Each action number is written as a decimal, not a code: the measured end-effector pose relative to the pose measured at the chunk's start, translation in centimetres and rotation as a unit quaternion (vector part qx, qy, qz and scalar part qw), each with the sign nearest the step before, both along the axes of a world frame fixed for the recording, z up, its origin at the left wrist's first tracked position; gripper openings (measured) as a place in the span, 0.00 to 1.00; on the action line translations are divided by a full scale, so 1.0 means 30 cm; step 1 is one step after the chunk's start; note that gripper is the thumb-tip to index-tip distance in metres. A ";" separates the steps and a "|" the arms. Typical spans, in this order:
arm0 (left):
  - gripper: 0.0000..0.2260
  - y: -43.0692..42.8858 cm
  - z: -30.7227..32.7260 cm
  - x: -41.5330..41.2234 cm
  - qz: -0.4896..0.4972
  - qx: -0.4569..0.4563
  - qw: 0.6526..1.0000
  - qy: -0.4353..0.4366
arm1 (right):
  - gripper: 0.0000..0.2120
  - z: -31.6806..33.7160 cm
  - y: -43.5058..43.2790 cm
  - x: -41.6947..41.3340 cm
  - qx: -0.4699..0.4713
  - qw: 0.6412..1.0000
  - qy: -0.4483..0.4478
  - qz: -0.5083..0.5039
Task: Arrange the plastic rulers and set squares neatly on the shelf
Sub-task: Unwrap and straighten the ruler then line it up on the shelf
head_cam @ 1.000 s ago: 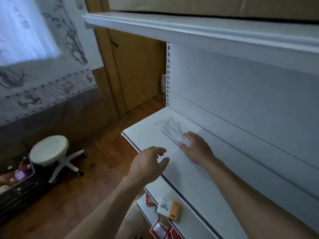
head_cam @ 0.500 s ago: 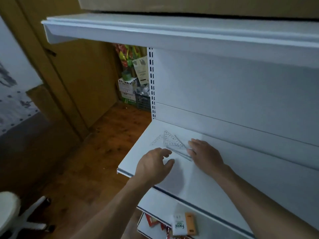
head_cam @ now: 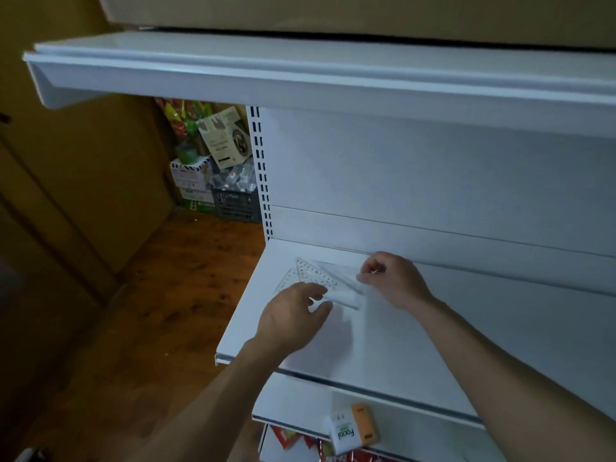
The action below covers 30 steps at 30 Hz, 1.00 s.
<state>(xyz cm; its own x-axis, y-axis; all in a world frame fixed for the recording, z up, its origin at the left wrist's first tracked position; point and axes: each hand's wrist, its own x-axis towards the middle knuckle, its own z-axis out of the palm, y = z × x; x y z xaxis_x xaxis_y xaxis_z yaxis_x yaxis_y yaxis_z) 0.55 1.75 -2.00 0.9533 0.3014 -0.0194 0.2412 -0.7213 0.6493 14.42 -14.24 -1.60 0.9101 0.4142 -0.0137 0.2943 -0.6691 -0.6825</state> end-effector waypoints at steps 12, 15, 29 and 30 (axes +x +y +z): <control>0.10 -0.059 0.045 0.048 0.094 -0.401 0.908 -0.072 | 0.06 0.085 0.012 -0.154 0.279 0.937 0.207 -0.021; 0.09 -0.063 0.041 0.039 0.092 -0.383 0.914 -0.097 | 0.03 0.081 -0.002 -0.168 0.260 0.944 0.203 -0.016; 0.11 -0.226 0.060 0.052 -0.077 -0.205 0.973 -0.076 | 0.05 0.169 -0.237 -0.199 0.299 0.943 0.127 -0.077; 0.09 -0.260 0.066 0.062 -0.072 -0.221 0.969 -0.082 | 0.05 0.172 -0.276 -0.199 0.315 0.937 0.120 -0.096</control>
<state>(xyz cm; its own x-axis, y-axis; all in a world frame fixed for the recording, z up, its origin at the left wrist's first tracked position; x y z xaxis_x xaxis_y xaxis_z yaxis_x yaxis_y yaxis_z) 2.40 -6.06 -0.03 0.9862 0.1608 0.0389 0.0261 -0.3831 0.9233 8.44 -22.52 3.57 0.9707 0.2376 -0.0348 -0.0021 -0.1364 -0.9906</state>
